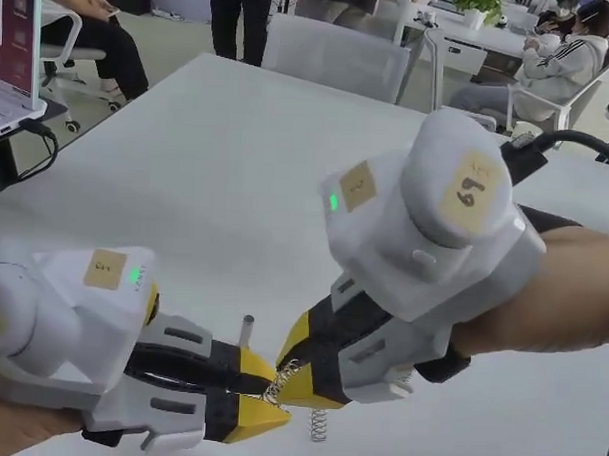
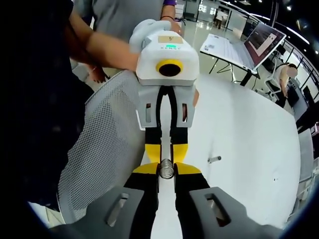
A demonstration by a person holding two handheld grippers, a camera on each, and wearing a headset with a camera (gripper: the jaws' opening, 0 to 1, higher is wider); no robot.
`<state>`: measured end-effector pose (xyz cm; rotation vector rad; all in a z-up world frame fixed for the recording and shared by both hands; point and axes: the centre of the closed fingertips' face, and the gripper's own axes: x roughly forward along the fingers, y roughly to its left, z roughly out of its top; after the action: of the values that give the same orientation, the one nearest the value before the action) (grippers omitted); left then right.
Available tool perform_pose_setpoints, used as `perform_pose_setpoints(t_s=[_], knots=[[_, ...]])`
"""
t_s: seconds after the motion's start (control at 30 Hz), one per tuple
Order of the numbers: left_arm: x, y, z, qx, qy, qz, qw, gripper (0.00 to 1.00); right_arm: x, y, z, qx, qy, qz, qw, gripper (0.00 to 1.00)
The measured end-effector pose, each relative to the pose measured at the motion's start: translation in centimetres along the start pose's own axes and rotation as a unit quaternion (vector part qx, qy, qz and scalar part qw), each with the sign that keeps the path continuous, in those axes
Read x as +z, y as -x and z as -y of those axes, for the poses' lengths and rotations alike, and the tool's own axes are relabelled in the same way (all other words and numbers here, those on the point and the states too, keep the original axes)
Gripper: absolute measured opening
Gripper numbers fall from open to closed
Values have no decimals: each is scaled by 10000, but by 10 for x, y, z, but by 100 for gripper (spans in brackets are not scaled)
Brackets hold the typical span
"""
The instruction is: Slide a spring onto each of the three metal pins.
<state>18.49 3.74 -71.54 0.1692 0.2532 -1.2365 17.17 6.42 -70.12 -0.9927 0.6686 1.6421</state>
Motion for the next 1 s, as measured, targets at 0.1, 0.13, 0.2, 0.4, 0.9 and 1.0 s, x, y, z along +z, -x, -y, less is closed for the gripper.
perform_pose_setpoints(t_s=[0.1,0.13,0.2,0.4,0.9,1.0], knots=[[1,0,0,-1,-16,16,10000,2,-1,-1,1,29,-1,-56,10000,9],[1,0,0,9,-22,26,10000,2,-1,-1,1,32,24,-62,10000,9],[1,0,0,18,-29,34,10000,2,-2,-3,0,68,23,-93,9999,9],[1,1,-2,48,-36,27,10000,2,-4,-4,2,98,50,-150,9998,9],[3,4,-7,167,-37,128,9998,2,-1,-7,7,149,-12,-321,9994,8],[4,5,-8,202,-59,149,9997,3,0,-6,9,175,-18,-366,9992,8]])
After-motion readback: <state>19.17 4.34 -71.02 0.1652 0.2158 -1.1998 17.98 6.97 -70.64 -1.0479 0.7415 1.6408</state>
